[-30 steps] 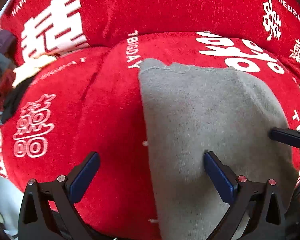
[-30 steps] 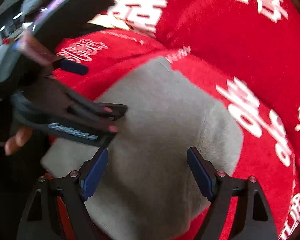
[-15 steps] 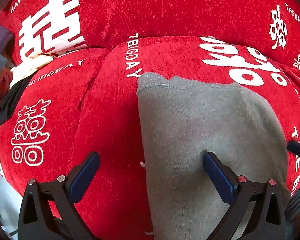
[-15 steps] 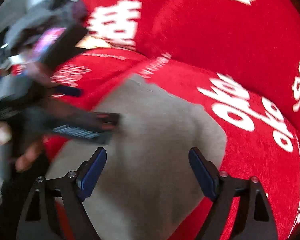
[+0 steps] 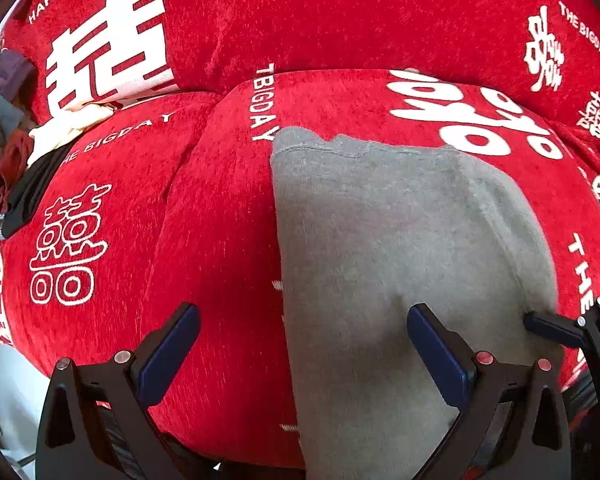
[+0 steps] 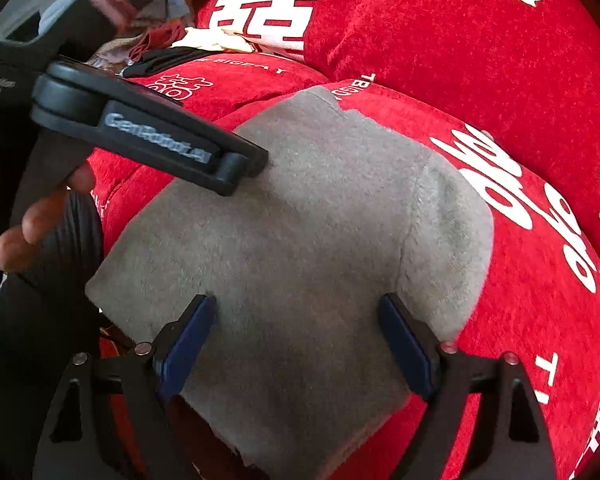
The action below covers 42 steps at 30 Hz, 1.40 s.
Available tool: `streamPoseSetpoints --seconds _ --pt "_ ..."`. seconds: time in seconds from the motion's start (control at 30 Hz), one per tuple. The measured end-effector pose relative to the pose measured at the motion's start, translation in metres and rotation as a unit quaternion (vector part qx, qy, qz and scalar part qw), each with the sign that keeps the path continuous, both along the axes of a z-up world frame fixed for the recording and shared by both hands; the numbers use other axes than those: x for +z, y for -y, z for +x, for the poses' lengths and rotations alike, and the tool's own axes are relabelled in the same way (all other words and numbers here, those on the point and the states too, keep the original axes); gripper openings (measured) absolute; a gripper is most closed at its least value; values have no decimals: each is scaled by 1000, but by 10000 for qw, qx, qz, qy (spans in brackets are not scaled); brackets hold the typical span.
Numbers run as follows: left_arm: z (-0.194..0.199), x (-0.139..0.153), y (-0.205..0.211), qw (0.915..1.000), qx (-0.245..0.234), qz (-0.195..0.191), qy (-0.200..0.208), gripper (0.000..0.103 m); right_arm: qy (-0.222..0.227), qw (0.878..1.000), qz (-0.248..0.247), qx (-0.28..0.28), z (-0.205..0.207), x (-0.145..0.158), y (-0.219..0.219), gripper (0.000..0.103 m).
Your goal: Fold small clothes
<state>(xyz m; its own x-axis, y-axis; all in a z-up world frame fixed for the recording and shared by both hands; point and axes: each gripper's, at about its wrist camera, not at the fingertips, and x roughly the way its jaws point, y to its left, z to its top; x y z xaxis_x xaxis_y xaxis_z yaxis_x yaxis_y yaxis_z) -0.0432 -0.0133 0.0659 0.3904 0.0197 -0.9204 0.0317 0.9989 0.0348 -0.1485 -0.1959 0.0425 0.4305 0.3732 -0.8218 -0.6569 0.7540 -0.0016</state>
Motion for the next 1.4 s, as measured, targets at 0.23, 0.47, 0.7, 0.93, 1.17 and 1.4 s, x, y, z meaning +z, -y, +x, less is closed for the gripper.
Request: streamPoseSetpoints --seconds 0.23,0.47,0.7,0.93,1.17,1.4 --pt "-17 2 8 9997 -149 -164 -109 103 -98 9983 -203 -532 -4 19 26 88" --pt "-30 5 14 9983 -166 -527 -204 103 247 9958 -640 -610 -10 41 21 88" --pt "-39 3 11 9989 229 -336 -243 103 104 9949 -641 -774 -5 37 23 88" --pt "-42 -1 6 9989 213 -284 -291 103 96 9946 -645 -803 -4 39 22 88" --pt "-42 1 6 9993 218 -219 -232 103 75 9945 -678 -797 -2 38 18 88" --pt "-43 -1 7 9992 193 -249 -260 103 84 9945 -692 -776 -2 39 15 88"
